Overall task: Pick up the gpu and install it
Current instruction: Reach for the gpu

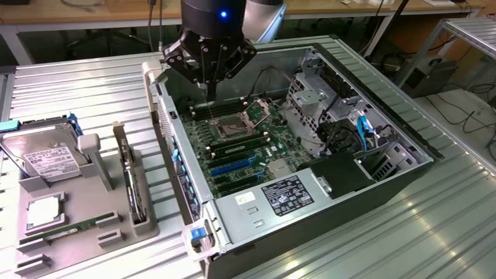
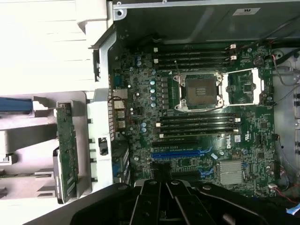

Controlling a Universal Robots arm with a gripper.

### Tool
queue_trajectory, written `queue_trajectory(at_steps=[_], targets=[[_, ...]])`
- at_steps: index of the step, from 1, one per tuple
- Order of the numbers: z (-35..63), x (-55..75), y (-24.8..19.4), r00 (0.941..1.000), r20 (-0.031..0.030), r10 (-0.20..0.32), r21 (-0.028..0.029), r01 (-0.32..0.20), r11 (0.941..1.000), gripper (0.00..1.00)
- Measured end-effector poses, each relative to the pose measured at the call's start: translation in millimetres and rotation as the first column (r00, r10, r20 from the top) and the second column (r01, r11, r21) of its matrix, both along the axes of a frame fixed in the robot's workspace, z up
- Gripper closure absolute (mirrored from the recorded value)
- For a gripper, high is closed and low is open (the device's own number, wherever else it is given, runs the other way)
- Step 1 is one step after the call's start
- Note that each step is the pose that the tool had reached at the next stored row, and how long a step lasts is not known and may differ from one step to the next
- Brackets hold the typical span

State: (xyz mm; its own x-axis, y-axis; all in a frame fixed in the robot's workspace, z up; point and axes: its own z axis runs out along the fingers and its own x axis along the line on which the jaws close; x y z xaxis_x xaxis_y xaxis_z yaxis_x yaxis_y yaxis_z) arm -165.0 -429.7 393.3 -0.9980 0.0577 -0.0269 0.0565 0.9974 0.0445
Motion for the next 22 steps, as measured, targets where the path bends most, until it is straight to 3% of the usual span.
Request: queue_trajectory(at_steps=[8,13,22], targets=[[-0.4,-39.4,-11.3,1.0,0.0,0.0,0.0,0.0,1.0,0.89],[-3.7,-62.4,-14.0,1.0,0.0001,0.0,0.0,0.0,1.0,0.89],[-17.0,-117.9,-17.1,1.0,0.0,0.0,-0.0001,0.0,1.0,0.89]])
